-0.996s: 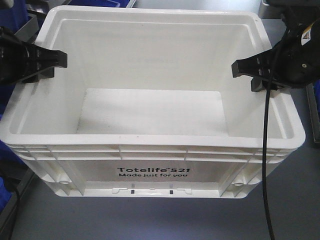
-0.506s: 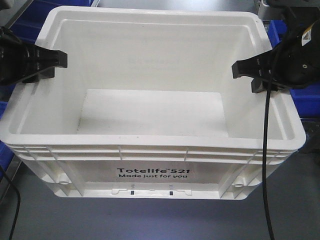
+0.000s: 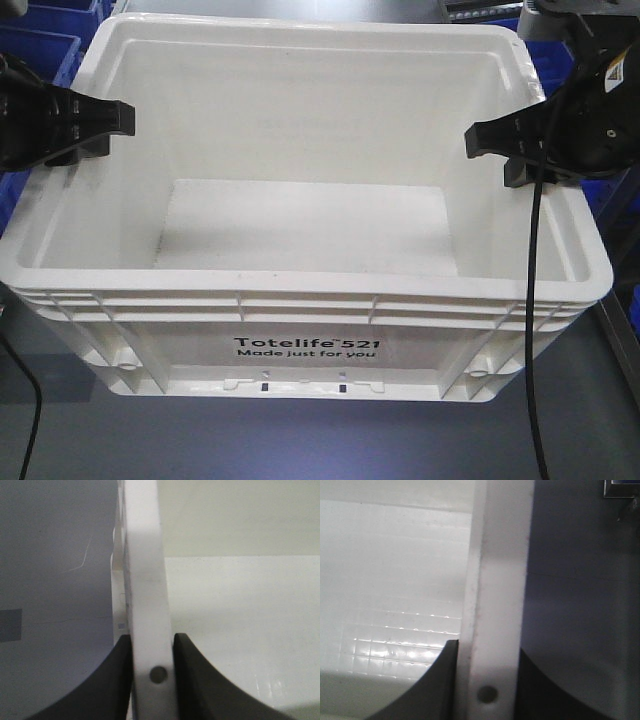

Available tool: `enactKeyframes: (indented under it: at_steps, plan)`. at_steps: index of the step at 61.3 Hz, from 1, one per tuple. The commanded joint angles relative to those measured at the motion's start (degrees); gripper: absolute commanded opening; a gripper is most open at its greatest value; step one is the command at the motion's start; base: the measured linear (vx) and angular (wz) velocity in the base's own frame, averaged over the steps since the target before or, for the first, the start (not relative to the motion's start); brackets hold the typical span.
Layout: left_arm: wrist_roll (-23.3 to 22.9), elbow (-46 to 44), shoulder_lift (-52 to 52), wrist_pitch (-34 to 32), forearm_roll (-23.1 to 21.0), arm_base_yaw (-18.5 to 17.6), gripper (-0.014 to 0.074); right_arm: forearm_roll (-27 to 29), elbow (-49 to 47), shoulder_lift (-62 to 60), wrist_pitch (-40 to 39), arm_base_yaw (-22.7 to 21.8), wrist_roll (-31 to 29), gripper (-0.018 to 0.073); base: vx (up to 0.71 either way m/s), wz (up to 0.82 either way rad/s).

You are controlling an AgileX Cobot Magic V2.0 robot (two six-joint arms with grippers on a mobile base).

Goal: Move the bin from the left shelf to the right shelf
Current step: 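Hold the crate with both grippers while the base drives away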

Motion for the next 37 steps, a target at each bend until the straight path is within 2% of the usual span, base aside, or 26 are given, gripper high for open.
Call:
enactKeyframes:
  at_steps: [1, 19, 37]
  plan:
    - [1.03, -2.26, -1.91, -6.12, 2.43, -0.17, 0.0099, -3.02, -2.19, -2.63, -3.4, -0.29, -1.2, 0.0024, 0.15, -0.27]
    - [1.03, -2.26, -1.91, -6.12, 2.43, -0.17, 0.0099, -3.02, -2.19, -2.58, -3.34, -0.29, -1.2, 0.0024, 0.2, -0.21]
    - [1.03, -2.26, -1.91, -6.12, 2.43, -0.17, 0.0099, -3.02, -2.19, -2.58, -2.71, -0.29, -1.2, 0.0024, 0.2, -0.02]
